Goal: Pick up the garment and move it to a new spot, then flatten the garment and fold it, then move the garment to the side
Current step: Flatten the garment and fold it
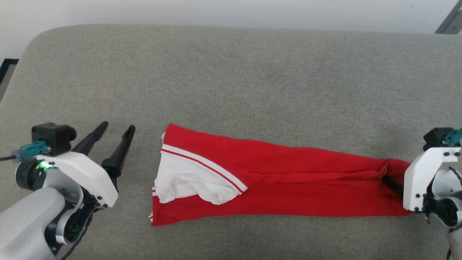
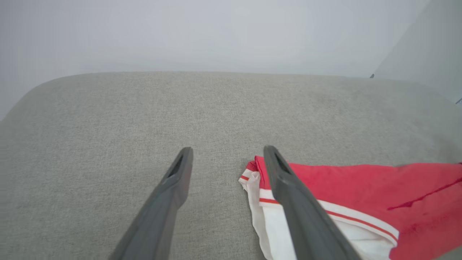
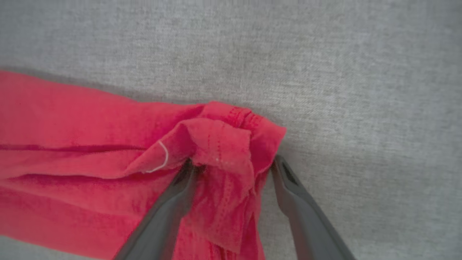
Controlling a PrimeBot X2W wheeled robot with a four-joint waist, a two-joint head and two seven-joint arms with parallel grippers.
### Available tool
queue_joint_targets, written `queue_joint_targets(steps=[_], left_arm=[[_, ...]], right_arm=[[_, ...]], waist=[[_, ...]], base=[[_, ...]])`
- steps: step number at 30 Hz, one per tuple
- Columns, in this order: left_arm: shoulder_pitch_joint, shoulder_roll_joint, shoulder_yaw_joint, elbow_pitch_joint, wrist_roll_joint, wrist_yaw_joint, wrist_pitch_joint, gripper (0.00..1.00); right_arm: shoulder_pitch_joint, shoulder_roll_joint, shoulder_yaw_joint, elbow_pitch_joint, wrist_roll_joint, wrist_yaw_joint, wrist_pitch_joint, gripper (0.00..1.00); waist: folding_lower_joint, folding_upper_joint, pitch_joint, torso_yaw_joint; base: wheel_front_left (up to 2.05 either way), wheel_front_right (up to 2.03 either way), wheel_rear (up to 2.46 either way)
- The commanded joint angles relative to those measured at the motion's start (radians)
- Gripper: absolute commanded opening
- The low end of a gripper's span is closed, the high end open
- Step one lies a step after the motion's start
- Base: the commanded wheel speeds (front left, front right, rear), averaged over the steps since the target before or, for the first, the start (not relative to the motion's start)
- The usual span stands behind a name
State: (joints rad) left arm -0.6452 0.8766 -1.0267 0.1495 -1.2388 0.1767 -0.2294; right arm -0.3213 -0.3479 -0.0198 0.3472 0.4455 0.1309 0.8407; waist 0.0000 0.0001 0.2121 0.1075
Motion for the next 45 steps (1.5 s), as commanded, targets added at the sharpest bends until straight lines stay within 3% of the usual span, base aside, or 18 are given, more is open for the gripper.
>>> queue_joint_targets(steps=[1,4,6,7,13,23,37,45], left_arm=[[0.025,-0.007,0.016,0.001,0.005,0.009,-0.015,1.0],[0.065,-0.02,0.058,0.007,0.025,0.015,-0.032,1.0],[0.095,-0.032,0.107,0.01,0.051,0.024,-0.035,1.0],[0.114,-0.042,0.145,0.007,0.061,0.024,-0.036,1.0],[0.289,-0.12,0.385,-0.02,0.193,0.005,-0.036,1.0],[0.559,-0.27,0.7,-0.063,0.393,-0.084,-0.036,1.0],[0.731,-0.478,0.906,-0.052,0.591,-0.203,-0.036,1.0],[0.772,-0.576,0.978,-0.04,0.663,-0.259,-0.036,1.0]], right_arm=[[0.001,0.019,0.021,0.051,0.013,0.0,-0.009,1.0],[-0.006,0.028,0.075,0.116,0.054,0.001,0.009,1.0],[-0.008,0.025,0.128,0.132,0.09,0.003,0.038,0.19],[-0.007,0.021,0.149,0.127,0.12,0.004,0.046,0.0],[-0.015,-0.049,0.156,0.073,0.221,0.003,0.068,0.0],[0.008,-0.133,0.069,-0.017,0.263,0.001,0.089,0.0],[0.034,-0.243,-0.137,0.081,0.126,0.0,0.068,0.0],[0.049,-0.223,-0.117,0.056,0.125,0.0,0.099,0.0]], waist=[[0.0,-0.0001,0.002,0.01],[0.0,-0.0001,0.0,0.022],[0.0,-0.0001,-0.003,0.028],[0.0,-0.0001,-0.005,0.03],[0.0,-0.0001,-0.031,0.035],[0.0,-0.0001,-0.087,0.02],[0.0,-0.0001,-0.152,-0.006],[0.0,-0.0001,-0.179,-0.003]], base=[[0.0,0.0,0.0],[0.0,0.0,0.0],[0.0,0.0,0.0],[0.0,0.0,0.0],[0.0,0.0,0.0],[0.0,0.0,0.0],[0.0,0.0,0.0],[0.0,0.0,0.0]])
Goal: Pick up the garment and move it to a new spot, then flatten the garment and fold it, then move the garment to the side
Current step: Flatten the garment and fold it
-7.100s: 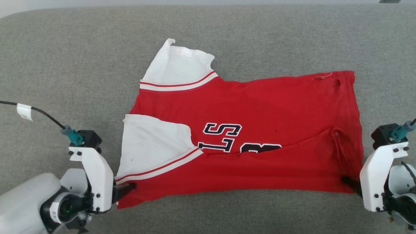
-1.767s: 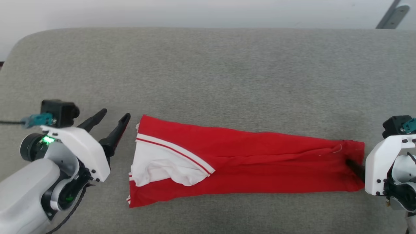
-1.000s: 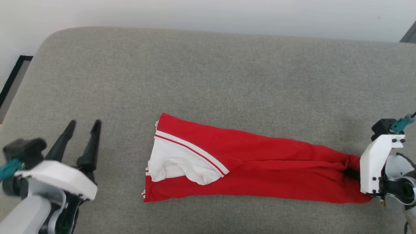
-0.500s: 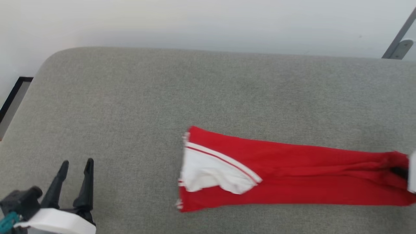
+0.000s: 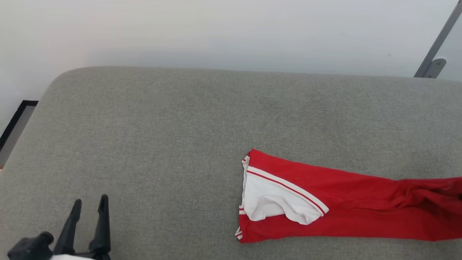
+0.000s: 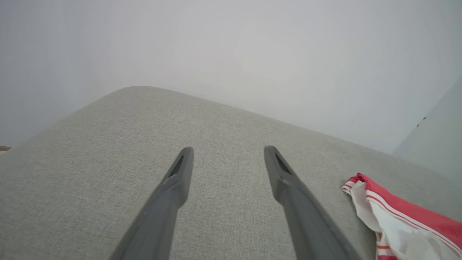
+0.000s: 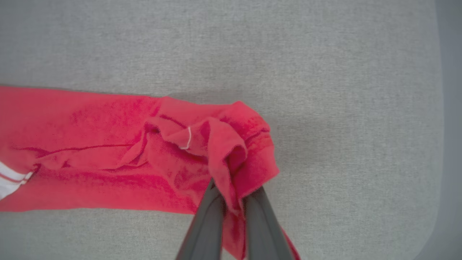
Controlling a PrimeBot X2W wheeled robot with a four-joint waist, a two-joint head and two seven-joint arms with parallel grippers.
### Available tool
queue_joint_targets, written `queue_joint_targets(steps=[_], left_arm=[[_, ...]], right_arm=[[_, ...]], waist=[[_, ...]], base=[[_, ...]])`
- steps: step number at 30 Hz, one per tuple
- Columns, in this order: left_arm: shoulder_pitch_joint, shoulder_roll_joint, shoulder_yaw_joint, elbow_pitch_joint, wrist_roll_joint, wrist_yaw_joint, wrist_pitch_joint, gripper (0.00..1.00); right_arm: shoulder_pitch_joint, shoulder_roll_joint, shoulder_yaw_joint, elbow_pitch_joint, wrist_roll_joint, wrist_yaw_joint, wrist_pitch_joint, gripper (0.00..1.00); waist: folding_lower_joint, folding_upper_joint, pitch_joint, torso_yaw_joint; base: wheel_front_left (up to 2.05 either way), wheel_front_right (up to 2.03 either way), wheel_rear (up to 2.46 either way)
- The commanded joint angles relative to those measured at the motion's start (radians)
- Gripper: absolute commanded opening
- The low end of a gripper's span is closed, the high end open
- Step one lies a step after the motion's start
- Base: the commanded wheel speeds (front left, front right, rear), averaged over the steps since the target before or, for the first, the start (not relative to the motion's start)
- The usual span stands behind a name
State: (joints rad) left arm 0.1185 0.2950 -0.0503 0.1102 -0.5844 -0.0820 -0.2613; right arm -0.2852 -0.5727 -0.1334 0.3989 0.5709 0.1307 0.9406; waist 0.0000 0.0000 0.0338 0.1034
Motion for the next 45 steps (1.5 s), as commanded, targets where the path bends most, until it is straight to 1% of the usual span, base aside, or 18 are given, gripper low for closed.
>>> queue_joint_targets(steps=[1,7,11,14,17,21,26,30,31,32,33,34,39,42,45], left_arm=[[0.015,-0.007,0.009,-0.001,0.015,-0.007,-0.005,1.0],[0.021,-0.049,0.033,0.013,0.055,-0.032,-0.005,1.0],[0.01,-0.066,0.035,0.014,0.076,-0.041,-0.005,1.0],[0.002,-0.074,0.024,0.019,0.083,-0.044,-0.005,1.0],[-0.01,-0.081,0.012,0.022,0.088,-0.047,-0.005,1.0],[-0.025,-0.08,-0.008,0.031,0.085,-0.048,-0.005,1.0],[-0.045,-0.07,-0.042,0.038,0.07,-0.048,-0.005,1.0],[-0.058,-0.067,-0.051,0.041,0.058,-0.048,-0.005,1.0],[-0.057,-0.066,-0.053,0.043,0.057,-0.048,-0.005,1.0],[-0.057,-0.066,-0.056,0.045,0.054,-0.048,-0.005,1.0],[-0.058,-0.065,-0.058,0.046,0.054,-0.048,-0.005,1.0],[-0.054,-0.061,-0.054,0.048,0.049,-0.048,-0.005,1.0],[-0.037,-0.059,-0.038,0.05,0.047,-0.048,-0.005,1.0],[-0.031,-0.06,-0.023,0.046,0.039,-0.048,-0.005,1.0],[-0.022,-0.057,-0.011,0.039,0.034,-0.048,-0.005,1.0]], right_arm=[[0.018,0.006,0.007,-0.013,0.006,0.0,0.008,0.0],[0.052,0.054,0.072,-0.161,0.029,0.0,0.019,0.0],[0.066,0.106,0.138,-0.233,0.031,0.0,0.017,0.0],[0.059,0.158,0.184,-0.256,0.022,0.0,0.006,0.0],[0.036,0.206,0.234,-0.246,0.016,0.0,-0.004,0.0],[0.001,0.25,0.29,-0.202,0.009,0.0,-0.033,0.0],[-0.056,0.289,0.354,-0.115,-0.008,0.0,-0.085,0.0],[-0.098,0.322,0.396,-0.039,0.006,0.0,-0.126,0.0],[-0.107,0.322,0.404,-0.016,0.004,0.0,-0.136,0.07],[-0.116,0.322,0.418,-0.002,0.001,0.0,-0.146,0.37],[-0.123,0.324,0.428,0.012,0.008,0.0,-0.153,0.57],[-0.135,0.324,0.44,0.031,0.022,0.0,-0.157,1.0],[-0.144,0.311,0.448,0.021,0.062,0.0,-0.153,1.0],[-0.131,0.299,0.43,-0.031,0.114,0.0,-0.163,1.0],[-0.11,0.257,0.418,-0.093,0.118,0.0,-0.17,1.0]], waist=[[0.0,0.0,-0.004,0.002],[0.0,0.0,-0.017,0.027],[0.0,0.0,-0.025,0.051],[0.0,0.0,-0.03,0.073],[0.0,0.0,-0.033,0.1],[0.0,0.0,-0.032,0.138],[0.0,0.0,-0.026,0.182],[0.0,0.0,-0.02,0.204],[0.0,0.0,-0.02,0.207],[0.0,0.0,-0.019,0.209],[0.0,0.0,-0.019,0.211],[0.0,0.0,-0.021,0.209],[0.0,0.0,-0.029,0.186],[0.0,0.0,-0.036,0.161],[0.0,0.0,-0.042,0.133]], base=[[0.0,0.0,0.0],[0.0,0.0,0.0],[0.0,0.0,0.0],[0.0,0.0,0.0],[0.0,0.0,0.0],[0.0,0.0,0.0],[0.0,0.0,0.0],[0.0,0.0,0.0],[0.0,0.0,0.0],[0.0,0.0,0.0],[0.0,0.0,0.0],[0.0,0.0,0.0],[0.0,0.0,0.0],[0.0,0.0,0.0],[0.0,0.0,0.0]])
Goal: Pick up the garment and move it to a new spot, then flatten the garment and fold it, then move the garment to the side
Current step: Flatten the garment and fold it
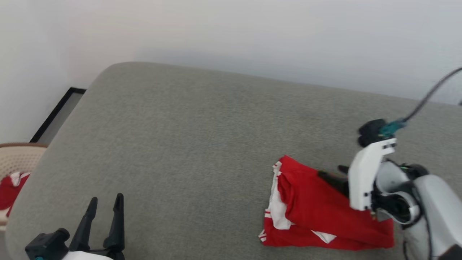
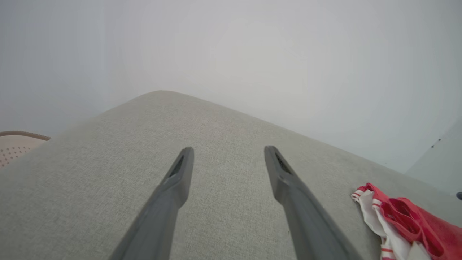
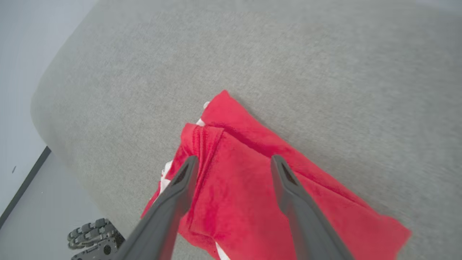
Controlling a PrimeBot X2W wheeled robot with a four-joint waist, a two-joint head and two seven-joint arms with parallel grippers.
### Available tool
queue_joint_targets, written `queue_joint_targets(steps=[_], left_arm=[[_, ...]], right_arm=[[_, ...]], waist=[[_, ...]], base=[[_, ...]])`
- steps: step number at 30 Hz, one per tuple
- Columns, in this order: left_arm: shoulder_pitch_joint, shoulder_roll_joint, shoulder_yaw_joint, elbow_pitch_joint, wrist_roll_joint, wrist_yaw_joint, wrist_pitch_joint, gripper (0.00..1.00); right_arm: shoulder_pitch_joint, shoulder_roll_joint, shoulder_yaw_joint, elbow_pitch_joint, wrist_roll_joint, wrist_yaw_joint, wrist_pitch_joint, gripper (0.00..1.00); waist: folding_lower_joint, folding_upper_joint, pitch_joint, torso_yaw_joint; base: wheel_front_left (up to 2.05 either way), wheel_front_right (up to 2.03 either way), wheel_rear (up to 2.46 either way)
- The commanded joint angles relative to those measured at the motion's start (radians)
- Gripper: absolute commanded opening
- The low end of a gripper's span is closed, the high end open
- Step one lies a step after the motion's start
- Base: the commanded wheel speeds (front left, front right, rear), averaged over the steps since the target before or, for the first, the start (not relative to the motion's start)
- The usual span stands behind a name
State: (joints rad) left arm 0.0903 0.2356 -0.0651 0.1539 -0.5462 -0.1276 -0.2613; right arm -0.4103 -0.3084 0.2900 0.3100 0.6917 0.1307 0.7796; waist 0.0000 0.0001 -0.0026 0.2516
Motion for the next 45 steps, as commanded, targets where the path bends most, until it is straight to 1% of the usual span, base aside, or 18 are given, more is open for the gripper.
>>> queue_joint_targets(steps=[1,5,9,16,23,28,32,34,37,45], left_arm=[[0.011,0.003,0.009,-0.005,-0.005,-0.002,-0.005,1.0],[0.024,0.007,0.024,-0.011,-0.003,-0.002,-0.005,1.0],[0.042,0.006,0.041,-0.02,-0.004,-0.002,-0.005,1.0],[0.079,0.014,0.054,-0.041,0.0,-0.002,-0.005,1.0],[0.109,0.019,0.056,-0.056,0.018,-0.002,-0.005,1.0],[0.128,0.029,0.052,-0.064,0.044,-0.002,-0.005,1.0],[0.142,0.033,0.055,-0.073,0.07,-0.002,-0.005,1.0],[0.144,0.032,0.055,-0.078,0.088,-0.002,-0.005,1.0],[0.146,0.029,0.054,-0.083,0.108,-0.002,-0.005,1.0],[0.149,0.017,0.058,-0.085,0.131,-0.002,-0.005,1.0]], right_arm=[[0.025,-0.012,-0.014,-0.022,0.004,0.0,-0.011,1.0],[0.074,-0.049,-0.068,-0.103,-0.01,0.0,-0.064,1.0],[0.138,-0.069,-0.123,-0.163,-0.056,0.0,-0.149,1.0],[0.254,-0.034,-0.236,-0.218,-0.116,0.0,-0.335,1.0],[0.36,-0.015,-0.264,-0.253,-0.185,0.0,-0.525,1.0],[0.419,0.018,-0.294,-0.234,-0.231,0.0,-0.67,1.0],[0.456,0.033,-0.299,-0.215,-0.278,0.0,-0.796,1.0],[0.473,0.038,-0.293,-0.196,-0.293,0.0,-0.841,1.0],[0.488,0.046,-0.289,-0.169,-0.313,0.0,-0.889,1.0],[0.52,0.055,-0.277,-0.117,-0.319,0.0,-0.964,1.0]], waist=[[0.0,-0.0001,-0.009,-0.025],[0.0,-0.0001,-0.025,-0.06],[0.0,-0.0001,-0.038,-0.096],[0.0,-0.0001,-0.059,-0.151],[0.0,-0.0001,-0.083,-0.194],[0.0,-0.0001,-0.099,-0.221],[0.0,-0.0001,-0.108,-0.237],[0.0,-0.0001,-0.111,-0.242],[0.0,-0.0001,-0.116,-0.247],[0.0,-0.0001,-0.127,-0.247]], base=[[0.0,0.0,0.0],[0.0,0.0,0.0],[0.0,0.0,0.0],[0.0,0.0,0.0],[0.0,0.0,0.0],[0.0,0.0,0.0],[0.0,0.0,0.0],[0.0,0.0,0.0],[0.0,0.0,0.0],[0.0,0.0,0.0]])
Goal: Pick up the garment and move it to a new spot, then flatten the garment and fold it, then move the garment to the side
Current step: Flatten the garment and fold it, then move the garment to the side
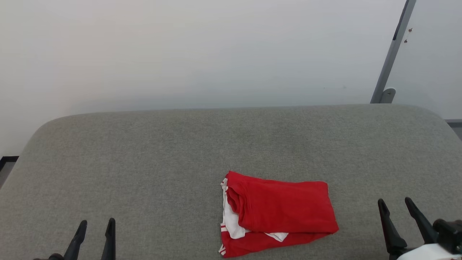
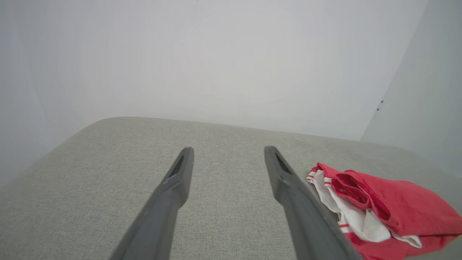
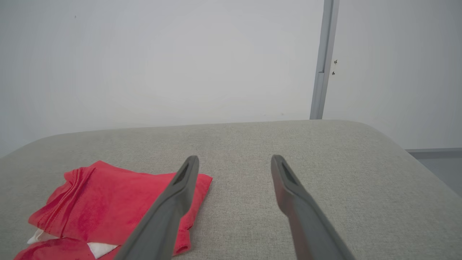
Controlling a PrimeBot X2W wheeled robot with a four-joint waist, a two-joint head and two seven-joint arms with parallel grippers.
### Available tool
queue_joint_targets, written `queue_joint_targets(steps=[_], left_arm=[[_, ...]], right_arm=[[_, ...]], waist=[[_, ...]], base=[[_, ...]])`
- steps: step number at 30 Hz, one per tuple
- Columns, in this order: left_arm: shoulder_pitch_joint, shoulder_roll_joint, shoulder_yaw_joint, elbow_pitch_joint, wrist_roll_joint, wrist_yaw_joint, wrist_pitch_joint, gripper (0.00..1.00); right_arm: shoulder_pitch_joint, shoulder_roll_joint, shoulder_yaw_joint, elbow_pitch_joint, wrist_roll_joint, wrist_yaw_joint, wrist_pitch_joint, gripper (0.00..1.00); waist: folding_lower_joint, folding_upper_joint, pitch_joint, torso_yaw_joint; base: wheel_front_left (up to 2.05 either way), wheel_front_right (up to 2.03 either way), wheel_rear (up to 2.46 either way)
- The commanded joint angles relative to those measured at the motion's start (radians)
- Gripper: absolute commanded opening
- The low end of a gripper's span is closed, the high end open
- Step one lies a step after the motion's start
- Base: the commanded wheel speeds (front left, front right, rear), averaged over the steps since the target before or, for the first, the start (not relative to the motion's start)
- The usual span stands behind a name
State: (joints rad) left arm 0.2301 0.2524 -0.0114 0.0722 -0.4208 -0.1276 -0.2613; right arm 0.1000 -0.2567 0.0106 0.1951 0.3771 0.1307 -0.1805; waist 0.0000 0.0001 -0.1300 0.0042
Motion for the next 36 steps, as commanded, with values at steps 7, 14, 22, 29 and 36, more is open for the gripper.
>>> queue_joint_targets(steps=[7,14,22,29,36], left_arm=[[0.007,-0.008,-0.004,0.01,0.018,-0.002,-0.005,1.0],[-0.005,-0.021,-0.012,0.017,0.019,-0.002,-0.005,1.0],[-0.016,-0.025,-0.024,0.021,0.024,-0.002,-0.005,1.0],[-0.022,-0.027,-0.024,0.022,0.033,-0.002,-0.005,1.0],[-0.024,-0.017,-0.016,0.021,0.019,-0.002,-0.005,1.0]], right_arm=[[0.029,0.021,-0.018,0.022,-0.013,0.0,-0.032,1.0],[0.038,0.038,-0.029,0.023,-0.028,0.0,-0.035,1.0],[0.046,0.046,-0.027,0.012,-0.031,0.0,-0.025,1.0],[0.031,0.046,-0.016,-0.003,-0.032,0.0,-0.013,1.0],[-0.01,0.033,0.024,0.0,-0.001,0.0,0.032,1.0]], waist=[[0.0,-0.0001,-0.005,0.004],[0.0,-0.0001,-0.005,0.007],[0.0,-0.0001,-0.003,0.01],[0.0,-0.0001,0.002,0.015],[0.0,-0.0001,0.015,0.037]], base=[[0.0,0.0,0.0],[0.0,0.0,0.0],[0.0,0.0,0.0],[0.0,0.0,0.0],[0.0,0.0,0.0]])
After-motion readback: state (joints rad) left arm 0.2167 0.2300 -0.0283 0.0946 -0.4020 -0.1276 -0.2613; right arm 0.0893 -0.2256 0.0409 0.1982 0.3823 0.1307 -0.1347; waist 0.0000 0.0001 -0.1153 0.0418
